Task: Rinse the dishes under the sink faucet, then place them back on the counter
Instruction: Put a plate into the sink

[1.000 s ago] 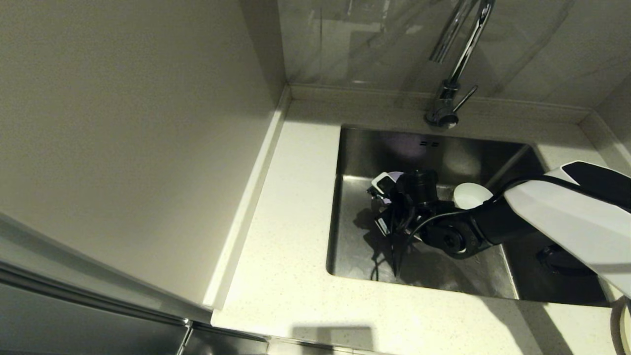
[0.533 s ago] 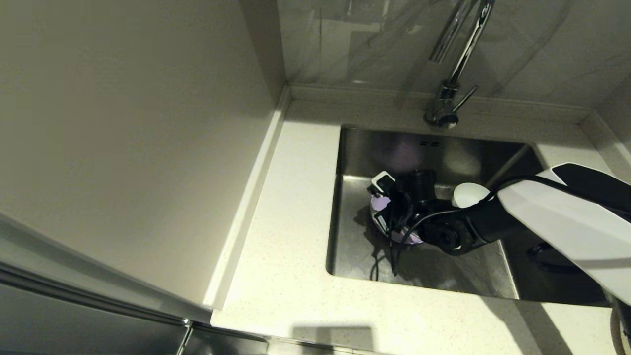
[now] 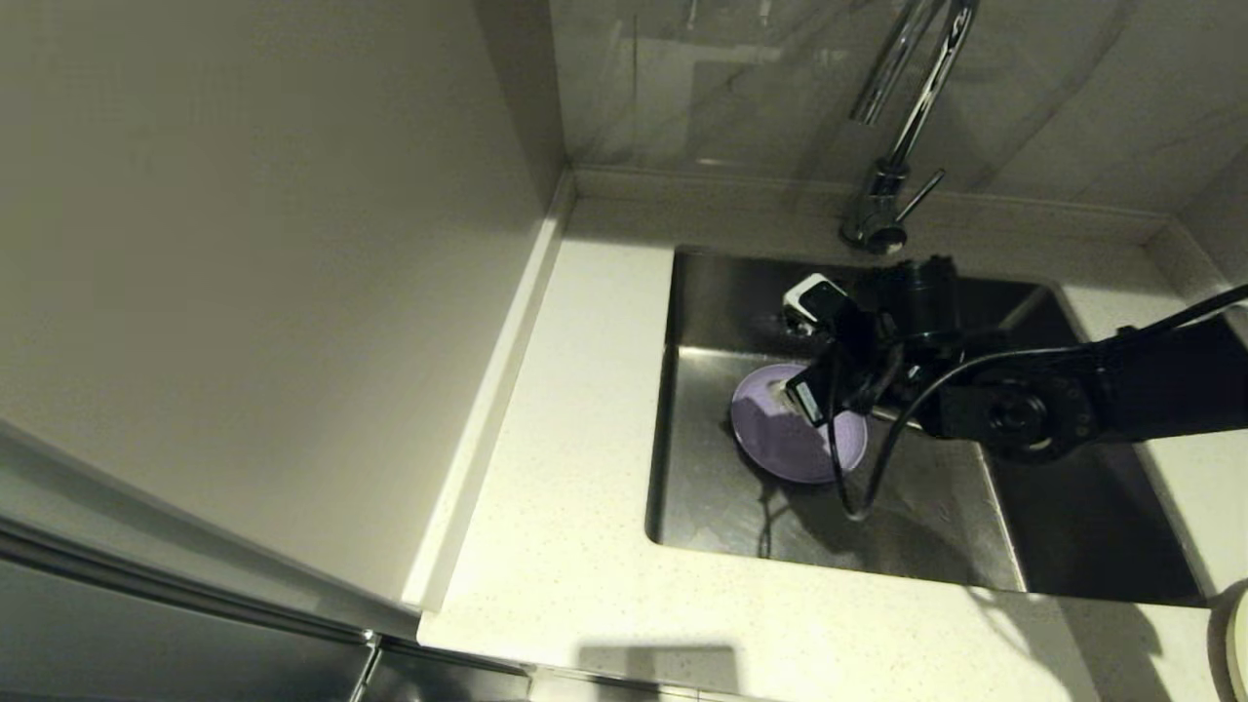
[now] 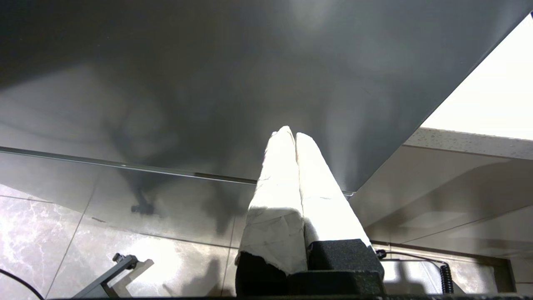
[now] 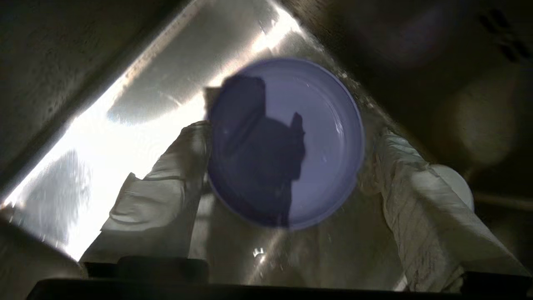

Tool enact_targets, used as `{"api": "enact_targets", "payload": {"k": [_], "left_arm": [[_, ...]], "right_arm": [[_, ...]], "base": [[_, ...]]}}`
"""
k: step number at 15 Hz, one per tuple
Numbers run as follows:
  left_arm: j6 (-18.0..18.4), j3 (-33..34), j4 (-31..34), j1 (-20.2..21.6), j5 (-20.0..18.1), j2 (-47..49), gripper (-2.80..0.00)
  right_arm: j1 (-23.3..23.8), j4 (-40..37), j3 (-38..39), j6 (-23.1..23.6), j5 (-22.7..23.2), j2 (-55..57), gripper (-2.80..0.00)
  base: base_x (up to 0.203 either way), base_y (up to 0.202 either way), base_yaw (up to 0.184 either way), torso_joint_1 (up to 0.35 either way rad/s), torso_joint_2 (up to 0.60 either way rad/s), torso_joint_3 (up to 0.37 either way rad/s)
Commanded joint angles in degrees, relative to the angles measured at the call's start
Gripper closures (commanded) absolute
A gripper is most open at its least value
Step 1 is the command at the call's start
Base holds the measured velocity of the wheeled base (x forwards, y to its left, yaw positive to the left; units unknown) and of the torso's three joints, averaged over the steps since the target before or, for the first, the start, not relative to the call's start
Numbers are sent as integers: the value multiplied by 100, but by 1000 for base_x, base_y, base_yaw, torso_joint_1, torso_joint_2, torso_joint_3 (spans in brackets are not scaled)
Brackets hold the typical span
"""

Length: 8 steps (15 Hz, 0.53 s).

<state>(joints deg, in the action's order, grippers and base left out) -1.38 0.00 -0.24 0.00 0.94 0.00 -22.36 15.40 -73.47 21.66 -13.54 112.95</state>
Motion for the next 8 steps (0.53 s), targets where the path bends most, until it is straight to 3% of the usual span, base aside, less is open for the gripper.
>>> {"api": "enact_targets", "payload": {"k": [1, 2, 3, 6, 8], "left_arm": [[-3, 0, -2, 0, 3, -9, 0], [-3, 0, -2, 0, 3, -9, 0], [-3, 0, -2, 0, 3, -9, 0], [-3, 0, -2, 0, 3, -9, 0], [-3, 0, -2, 0, 3, -9, 0]], "right_arm": [[141, -891, 113, 0, 87, -987, -280], [232, -1452, 145, -2, 143, -1294, -280], [352, -2011, 193, -4, 185, -1622, 0], [814, -3215, 328, -11, 560, -2537, 0], [1167, -3587, 671, -4, 817, -3116, 0]], "base": [[0, 0, 0, 0, 0, 0], [0, 0, 0, 0, 0, 0], [0, 0, 0, 0, 0, 0], [0, 0, 0, 0, 0, 0], [0, 0, 0, 0, 0, 0]]}}
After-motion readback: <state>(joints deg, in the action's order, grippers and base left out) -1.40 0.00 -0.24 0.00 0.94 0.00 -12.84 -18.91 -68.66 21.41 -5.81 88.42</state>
